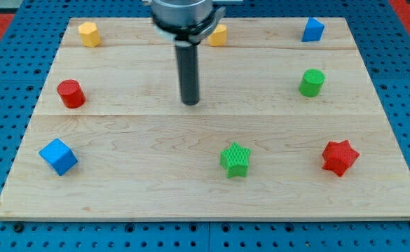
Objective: Move the green circle towards the center left
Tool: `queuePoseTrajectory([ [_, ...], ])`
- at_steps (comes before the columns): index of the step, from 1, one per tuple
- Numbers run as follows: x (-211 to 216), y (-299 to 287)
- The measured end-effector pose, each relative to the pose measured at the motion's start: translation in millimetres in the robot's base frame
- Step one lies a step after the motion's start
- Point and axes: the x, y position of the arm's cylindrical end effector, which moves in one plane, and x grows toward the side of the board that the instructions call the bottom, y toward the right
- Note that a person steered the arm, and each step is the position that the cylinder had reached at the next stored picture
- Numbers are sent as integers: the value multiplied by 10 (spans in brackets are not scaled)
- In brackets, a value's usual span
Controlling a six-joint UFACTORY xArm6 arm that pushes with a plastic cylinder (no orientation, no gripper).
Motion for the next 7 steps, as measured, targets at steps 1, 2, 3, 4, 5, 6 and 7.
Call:
queuePoseTrajectory([
  [1, -222, 252],
  [2, -565, 582],
  [3, -654, 637],
  [4, -654, 817],
  [5, -667, 855],
  [6, -846, 1332],
  [7, -920, 1736],
])
